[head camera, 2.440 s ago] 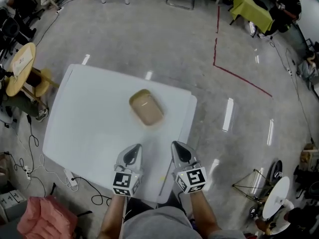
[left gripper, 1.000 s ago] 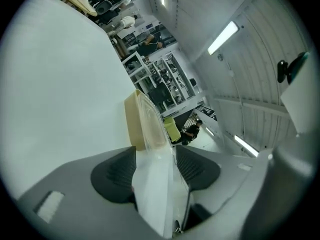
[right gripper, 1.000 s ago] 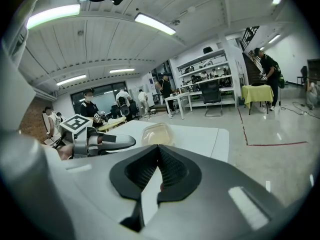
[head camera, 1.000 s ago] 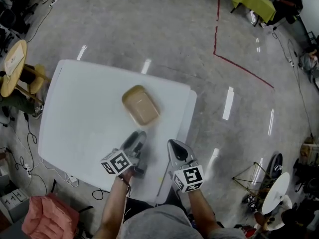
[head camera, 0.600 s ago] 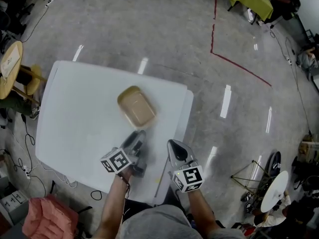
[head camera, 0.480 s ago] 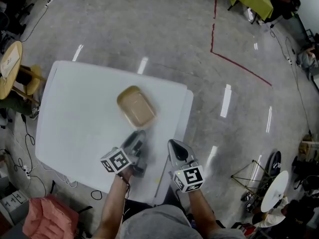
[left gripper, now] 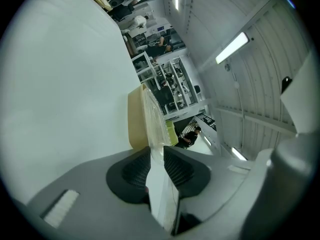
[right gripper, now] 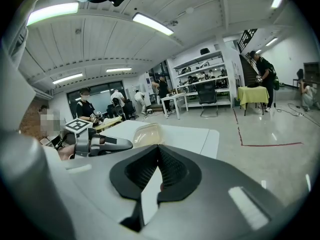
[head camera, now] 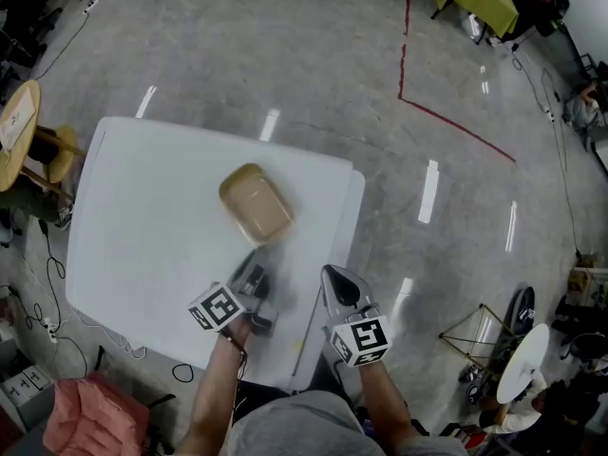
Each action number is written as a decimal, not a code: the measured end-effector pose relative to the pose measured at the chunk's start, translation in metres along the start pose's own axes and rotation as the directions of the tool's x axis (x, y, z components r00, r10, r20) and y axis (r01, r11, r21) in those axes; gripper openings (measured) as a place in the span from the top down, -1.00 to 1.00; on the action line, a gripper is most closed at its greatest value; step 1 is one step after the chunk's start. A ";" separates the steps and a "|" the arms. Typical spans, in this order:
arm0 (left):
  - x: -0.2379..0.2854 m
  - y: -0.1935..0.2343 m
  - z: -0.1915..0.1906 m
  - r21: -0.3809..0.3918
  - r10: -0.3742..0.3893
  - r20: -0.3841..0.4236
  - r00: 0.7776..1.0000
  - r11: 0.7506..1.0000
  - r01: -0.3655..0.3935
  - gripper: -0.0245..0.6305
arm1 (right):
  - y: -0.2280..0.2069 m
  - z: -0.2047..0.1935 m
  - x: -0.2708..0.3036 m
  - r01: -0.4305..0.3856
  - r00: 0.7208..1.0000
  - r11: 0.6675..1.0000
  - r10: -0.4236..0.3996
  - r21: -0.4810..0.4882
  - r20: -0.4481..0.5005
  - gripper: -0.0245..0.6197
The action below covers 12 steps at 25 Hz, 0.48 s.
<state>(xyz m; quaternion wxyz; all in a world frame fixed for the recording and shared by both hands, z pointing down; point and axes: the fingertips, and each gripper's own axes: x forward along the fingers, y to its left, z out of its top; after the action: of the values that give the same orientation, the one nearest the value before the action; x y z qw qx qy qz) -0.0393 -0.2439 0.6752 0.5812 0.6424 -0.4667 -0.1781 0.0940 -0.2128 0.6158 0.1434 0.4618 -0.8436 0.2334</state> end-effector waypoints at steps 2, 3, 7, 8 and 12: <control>0.000 -0.001 0.000 -0.009 -0.007 0.004 1.000 1.000 0.007 0.68 | 0.000 -0.001 -0.002 0.000 1.000 1.000 0.000 0.000 -0.001 0.91; 0.000 -0.002 -0.001 -0.009 -0.009 0.004 1.000 1.000 0.009 0.69 | 0.001 -0.001 -0.002 -0.001 1.000 1.000 0.001 0.001 -0.001 0.91; 0.000 -0.003 -0.002 -0.008 -0.009 0.005 1.000 1.000 0.009 0.73 | 0.002 -0.002 -0.004 -0.002 1.000 1.000 0.002 0.004 0.000 0.91; 0.000 -0.003 -0.002 -0.008 -0.006 0.005 1.000 1.000 0.006 0.75 | 0.003 -0.001 -0.004 -0.002 1.000 1.000 0.002 0.003 0.000 0.91; 0.000 -0.004 -0.001 0.000 -0.008 0.006 1.000 1.000 0.008 0.77 | 0.003 -0.001 -0.005 -0.002 1.000 1.000 0.002 0.000 0.003 0.91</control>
<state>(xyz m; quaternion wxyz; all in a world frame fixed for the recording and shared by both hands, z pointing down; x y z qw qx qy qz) -0.0370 -0.2435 0.6721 0.5789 0.6439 -0.4658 -0.1825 0.0946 -0.2076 0.6135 0.1421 0.4614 -0.8442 0.2328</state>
